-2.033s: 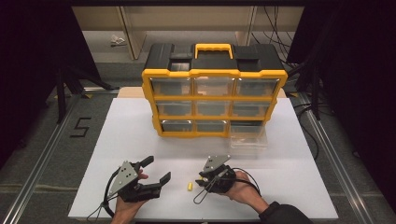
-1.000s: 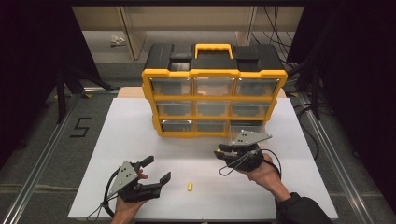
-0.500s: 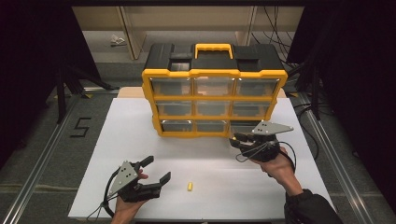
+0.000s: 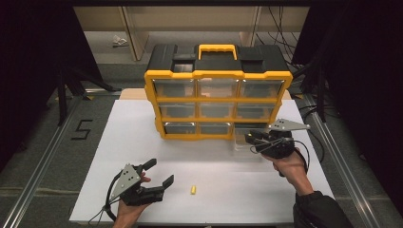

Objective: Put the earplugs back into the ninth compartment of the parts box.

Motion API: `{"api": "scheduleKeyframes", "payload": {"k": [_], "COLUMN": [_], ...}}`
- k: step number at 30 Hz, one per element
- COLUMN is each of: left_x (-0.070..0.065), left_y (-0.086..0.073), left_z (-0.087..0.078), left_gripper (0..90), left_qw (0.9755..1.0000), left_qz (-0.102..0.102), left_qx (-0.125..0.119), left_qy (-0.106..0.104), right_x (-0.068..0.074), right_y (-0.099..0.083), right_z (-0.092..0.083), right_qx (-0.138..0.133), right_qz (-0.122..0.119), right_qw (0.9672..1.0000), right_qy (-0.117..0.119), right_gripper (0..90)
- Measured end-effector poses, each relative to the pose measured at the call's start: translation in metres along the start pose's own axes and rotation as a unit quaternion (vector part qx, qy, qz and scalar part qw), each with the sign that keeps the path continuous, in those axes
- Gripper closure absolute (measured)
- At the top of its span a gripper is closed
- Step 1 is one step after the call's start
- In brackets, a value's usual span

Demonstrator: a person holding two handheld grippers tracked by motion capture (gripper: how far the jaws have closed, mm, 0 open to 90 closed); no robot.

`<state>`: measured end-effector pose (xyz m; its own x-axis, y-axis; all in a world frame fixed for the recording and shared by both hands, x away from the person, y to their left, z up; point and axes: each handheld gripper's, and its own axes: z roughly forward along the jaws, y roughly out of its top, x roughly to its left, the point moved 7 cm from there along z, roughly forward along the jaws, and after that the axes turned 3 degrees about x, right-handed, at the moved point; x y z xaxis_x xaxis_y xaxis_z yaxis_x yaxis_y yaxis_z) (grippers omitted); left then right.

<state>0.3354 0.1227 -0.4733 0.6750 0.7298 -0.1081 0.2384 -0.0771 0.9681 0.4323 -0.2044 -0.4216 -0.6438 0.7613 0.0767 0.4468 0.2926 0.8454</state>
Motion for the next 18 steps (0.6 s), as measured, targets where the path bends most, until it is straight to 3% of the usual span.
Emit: {"api": "scheduleKeyframes", "payload": {"k": [11, 18], "left_x": [0.000, -0.001], "left_y": [0.001, 0.002], "left_z": [-0.001, -0.001], "left_gripper": [16.1, 16.0], "left_qw": [1.0000, 1.0000], "left_qz": [0.002, 0.004], "left_qx": [-0.004, -0.008], "left_qy": [-0.001, -0.003], "right_x": [-0.017, -0.021], "right_y": [-0.010, -0.008], "right_z": [0.005, 0.003], "right_qx": [0.012, 0.008], "right_qz": [0.024, 0.037], "right_qw": [0.9993, 0.9986], "right_qy": [-0.028, -0.037], "right_gripper": [66.0, 52.7]}}
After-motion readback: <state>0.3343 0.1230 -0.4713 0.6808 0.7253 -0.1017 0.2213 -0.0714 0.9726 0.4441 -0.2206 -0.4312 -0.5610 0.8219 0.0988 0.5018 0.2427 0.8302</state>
